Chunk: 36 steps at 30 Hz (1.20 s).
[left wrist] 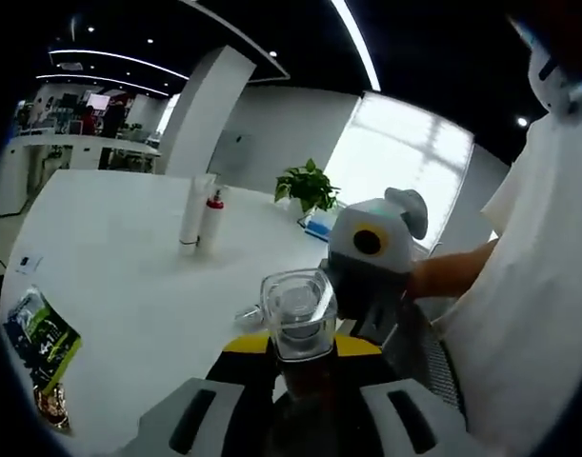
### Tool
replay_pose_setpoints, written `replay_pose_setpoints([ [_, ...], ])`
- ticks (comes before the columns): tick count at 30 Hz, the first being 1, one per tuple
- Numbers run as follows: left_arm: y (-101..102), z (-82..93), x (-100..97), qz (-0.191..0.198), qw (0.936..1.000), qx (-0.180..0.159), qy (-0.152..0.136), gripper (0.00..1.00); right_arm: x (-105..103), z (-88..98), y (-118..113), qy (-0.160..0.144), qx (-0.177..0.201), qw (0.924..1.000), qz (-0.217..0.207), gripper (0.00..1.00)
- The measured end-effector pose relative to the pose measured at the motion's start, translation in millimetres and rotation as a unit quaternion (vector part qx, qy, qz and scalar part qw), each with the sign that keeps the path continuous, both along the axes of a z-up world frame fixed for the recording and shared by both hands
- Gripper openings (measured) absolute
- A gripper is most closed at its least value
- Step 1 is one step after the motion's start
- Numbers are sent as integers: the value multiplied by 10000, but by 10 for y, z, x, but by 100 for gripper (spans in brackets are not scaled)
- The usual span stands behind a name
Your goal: Arrange the skincare products in the storage area until every visible bottle or jar stands upright without overlapping.
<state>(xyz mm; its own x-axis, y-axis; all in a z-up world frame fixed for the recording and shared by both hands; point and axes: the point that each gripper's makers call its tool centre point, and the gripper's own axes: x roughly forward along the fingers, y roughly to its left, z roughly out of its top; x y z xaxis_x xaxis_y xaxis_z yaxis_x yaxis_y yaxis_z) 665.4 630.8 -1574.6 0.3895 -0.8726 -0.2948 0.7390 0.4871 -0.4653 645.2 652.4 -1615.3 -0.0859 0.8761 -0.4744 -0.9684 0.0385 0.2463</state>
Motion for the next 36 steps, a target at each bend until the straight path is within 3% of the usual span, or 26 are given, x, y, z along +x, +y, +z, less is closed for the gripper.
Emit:
replay_pose_setpoints([
  [4, 22, 74, 79, 245, 9995, -174, -80, 22, 63, 68, 53, 89, 230, 9993, -298, 22],
  [7, 61, 101, 129, 421, 9986, -323, 23, 22, 116, 110, 106, 47, 358, 9979, -538, 21],
  [12, 72, 51, 131, 470, 9987, -189, 96, 23, 242, 252, 193, 108, 745, 9914, -1070, 21],
  [19, 128, 80, 187, 669, 9971, -332, 144, 22, 277, 266, 241, -207, 579, 9899, -1281, 22],
  [28, 131, 27, 156, 590, 9982, -74, 18, 21, 259, 207, 232, -146, 526, 9935, -1002, 24],
  [31, 134, 28, 161, 608, 9981, 24, -108, 21, 231, 154, 151, -519, 275, 9962, -641, 29],
  [33, 147, 25, 168, 637, 9978, 82, -162, 21, 212, 120, 90, -484, 163, 9972, -544, 35],
  [36, 179, -28, 189, 712, 9964, 350, -292, 21, 183, 115, -14, -455, 107, 9982, -377, 34],
])
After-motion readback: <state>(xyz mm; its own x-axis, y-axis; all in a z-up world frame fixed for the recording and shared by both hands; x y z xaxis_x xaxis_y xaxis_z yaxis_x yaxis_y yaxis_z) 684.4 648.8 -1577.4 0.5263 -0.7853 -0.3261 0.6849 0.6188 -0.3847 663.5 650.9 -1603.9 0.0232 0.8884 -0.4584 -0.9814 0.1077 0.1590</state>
